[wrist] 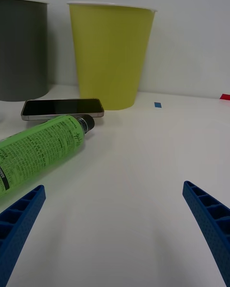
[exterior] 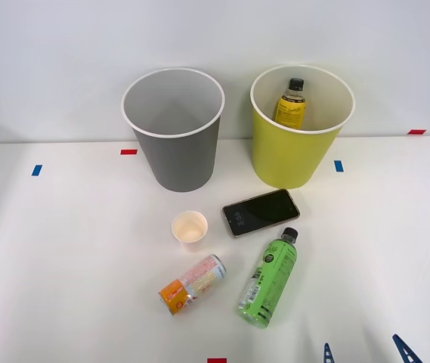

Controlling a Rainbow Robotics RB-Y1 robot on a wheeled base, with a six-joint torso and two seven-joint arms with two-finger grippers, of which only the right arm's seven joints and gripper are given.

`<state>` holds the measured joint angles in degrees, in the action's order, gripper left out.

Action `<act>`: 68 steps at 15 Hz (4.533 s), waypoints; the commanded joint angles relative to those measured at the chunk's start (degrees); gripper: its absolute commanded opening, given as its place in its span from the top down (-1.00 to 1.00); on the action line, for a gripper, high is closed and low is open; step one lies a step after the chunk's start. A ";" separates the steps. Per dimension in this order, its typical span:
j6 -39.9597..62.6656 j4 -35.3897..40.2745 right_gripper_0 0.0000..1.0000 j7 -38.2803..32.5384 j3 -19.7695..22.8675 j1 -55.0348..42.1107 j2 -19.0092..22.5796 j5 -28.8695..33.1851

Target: Put cans in the gray bin, plastic bottles in the light green bin

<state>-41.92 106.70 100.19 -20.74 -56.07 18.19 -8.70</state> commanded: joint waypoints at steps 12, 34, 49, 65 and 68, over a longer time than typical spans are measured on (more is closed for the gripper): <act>26.98 15.73 -1.00 0.09 5.89 2.29 3.52 -4.48; 123.75 41.22 -1.00 -77.61 5.98 47.90 20.65 -20.74; 134.12 23.29 -1.00 -101.34 -13.45 76.29 18.28 -18.55; 134.12 12.57 -1.00 -100.19 -16.96 79.28 12.92 -14.50; 134.03 11.95 -1.00 -99.58 -17.14 79.19 12.66 -14.24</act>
<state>92.15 118.81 0.39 -37.75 23.20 30.91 -22.99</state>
